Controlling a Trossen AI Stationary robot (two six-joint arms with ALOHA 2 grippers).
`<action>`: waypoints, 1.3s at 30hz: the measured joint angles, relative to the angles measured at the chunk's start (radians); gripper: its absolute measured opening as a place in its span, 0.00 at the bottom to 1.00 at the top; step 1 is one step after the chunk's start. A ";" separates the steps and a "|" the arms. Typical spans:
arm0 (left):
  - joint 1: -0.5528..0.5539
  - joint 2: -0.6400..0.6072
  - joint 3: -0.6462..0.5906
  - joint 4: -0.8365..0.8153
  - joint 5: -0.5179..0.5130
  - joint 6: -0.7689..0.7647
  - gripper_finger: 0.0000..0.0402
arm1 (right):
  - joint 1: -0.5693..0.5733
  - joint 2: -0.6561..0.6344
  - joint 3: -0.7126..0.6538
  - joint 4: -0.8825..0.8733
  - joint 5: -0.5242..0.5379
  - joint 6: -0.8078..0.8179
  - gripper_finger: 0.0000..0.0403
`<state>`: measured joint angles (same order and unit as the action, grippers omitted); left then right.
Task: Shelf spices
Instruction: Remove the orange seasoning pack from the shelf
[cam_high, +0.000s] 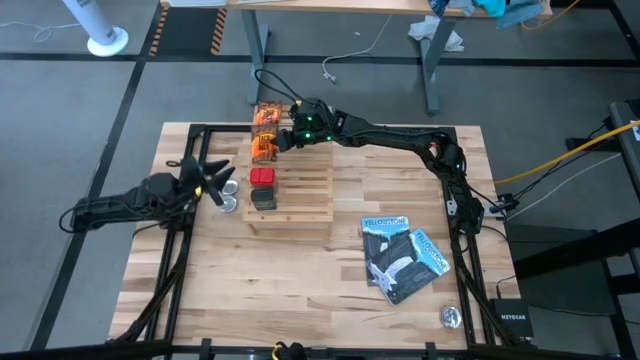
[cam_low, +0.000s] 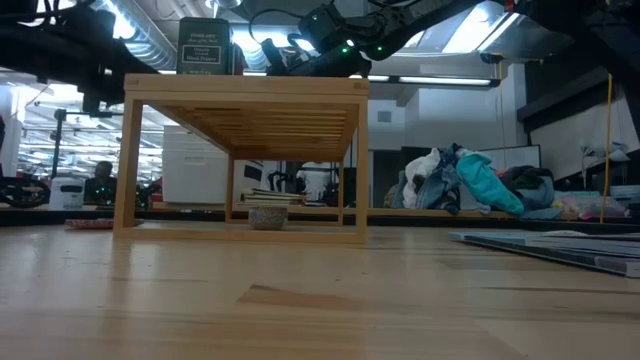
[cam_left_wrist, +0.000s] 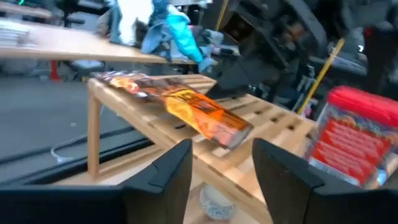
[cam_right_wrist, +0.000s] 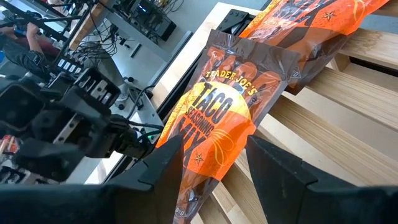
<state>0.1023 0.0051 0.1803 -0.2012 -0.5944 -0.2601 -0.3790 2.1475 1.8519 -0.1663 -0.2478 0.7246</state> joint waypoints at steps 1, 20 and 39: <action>0.020 0.000 0.001 0.000 0.020 -0.021 0.40 | 0.000 0.000 0.000 0.000 0.000 0.000 0.45; 0.402 0.149 0.001 0.153 0.487 -0.236 0.40 | 0.000 0.000 0.000 0.000 -0.008 -0.002 0.45; 0.742 0.663 0.180 0.219 0.875 -0.257 0.40 | 0.000 0.000 0.000 0.000 -0.008 -0.026 0.45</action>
<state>0.8448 0.6686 0.3606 0.0176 0.2805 -0.5171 -0.3790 2.1471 1.8519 -0.1665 -0.2558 0.6982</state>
